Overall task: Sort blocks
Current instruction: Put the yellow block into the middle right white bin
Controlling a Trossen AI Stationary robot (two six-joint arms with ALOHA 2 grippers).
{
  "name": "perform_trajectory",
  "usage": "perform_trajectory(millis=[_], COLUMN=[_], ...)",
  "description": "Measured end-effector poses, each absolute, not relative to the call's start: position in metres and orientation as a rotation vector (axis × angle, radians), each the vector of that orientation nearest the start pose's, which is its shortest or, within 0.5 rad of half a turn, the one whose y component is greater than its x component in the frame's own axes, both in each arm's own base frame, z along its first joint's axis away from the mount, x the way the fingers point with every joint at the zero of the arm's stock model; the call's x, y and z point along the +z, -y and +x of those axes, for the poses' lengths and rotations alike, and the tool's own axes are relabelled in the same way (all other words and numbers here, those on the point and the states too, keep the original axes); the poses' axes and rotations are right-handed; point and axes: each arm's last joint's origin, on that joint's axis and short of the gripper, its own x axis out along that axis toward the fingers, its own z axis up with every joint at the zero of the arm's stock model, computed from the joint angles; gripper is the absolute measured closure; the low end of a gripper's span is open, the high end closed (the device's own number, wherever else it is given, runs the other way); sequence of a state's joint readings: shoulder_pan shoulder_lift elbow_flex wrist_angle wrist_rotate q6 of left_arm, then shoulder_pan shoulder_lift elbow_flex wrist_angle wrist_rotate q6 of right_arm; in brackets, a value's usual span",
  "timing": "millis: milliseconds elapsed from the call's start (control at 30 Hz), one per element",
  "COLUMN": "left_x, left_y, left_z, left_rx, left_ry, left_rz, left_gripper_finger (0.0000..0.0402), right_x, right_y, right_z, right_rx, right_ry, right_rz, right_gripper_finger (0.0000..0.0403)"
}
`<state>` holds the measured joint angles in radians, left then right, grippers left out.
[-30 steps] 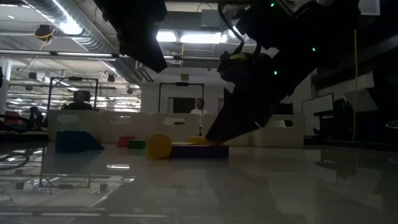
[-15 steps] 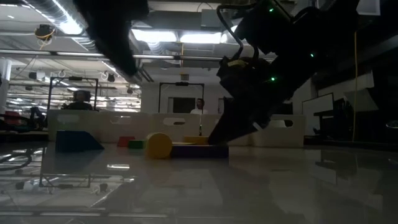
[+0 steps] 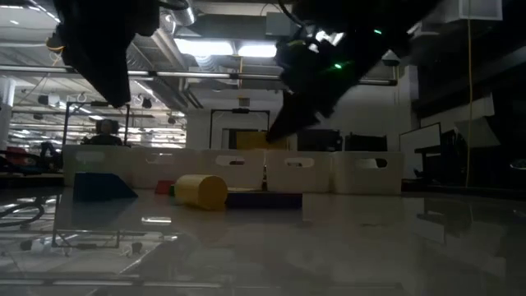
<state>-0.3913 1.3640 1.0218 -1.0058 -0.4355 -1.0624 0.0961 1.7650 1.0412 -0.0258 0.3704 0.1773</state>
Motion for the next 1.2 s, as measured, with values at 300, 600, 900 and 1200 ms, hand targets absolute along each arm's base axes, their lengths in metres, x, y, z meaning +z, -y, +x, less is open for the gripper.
perform_trajectory(millis=[300,600,900,1200], left_x=[0.244,0.244,0.241,0.216], left_y=[0.096,0.11,0.118,0.117], left_z=[0.217,0.211,0.208,0.225], left_rx=[0.659,0.653,0.637,0.706], left_ry=[-1.011,-0.995,-1.037,-1.136], left_rz=[-0.463,-0.515,-0.556,-0.51], left_gripper_finger=[0.0243,0.0243,0.0243,0.0214], right_x=[0.229,0.236,0.232,0.232], right_y=[0.04,0.11,0.139,0.138], right_z=[0.376,0.361,0.348,0.349], right_rx=[-0.509,-0.671,-0.631,-0.618], right_ry=[-0.788,-0.878,-0.935,-0.929], right_rz=[-0.27,-0.236,-0.149,-0.143], right_gripper_finger=[0.0334,0.0322,0.0275,0.0197])
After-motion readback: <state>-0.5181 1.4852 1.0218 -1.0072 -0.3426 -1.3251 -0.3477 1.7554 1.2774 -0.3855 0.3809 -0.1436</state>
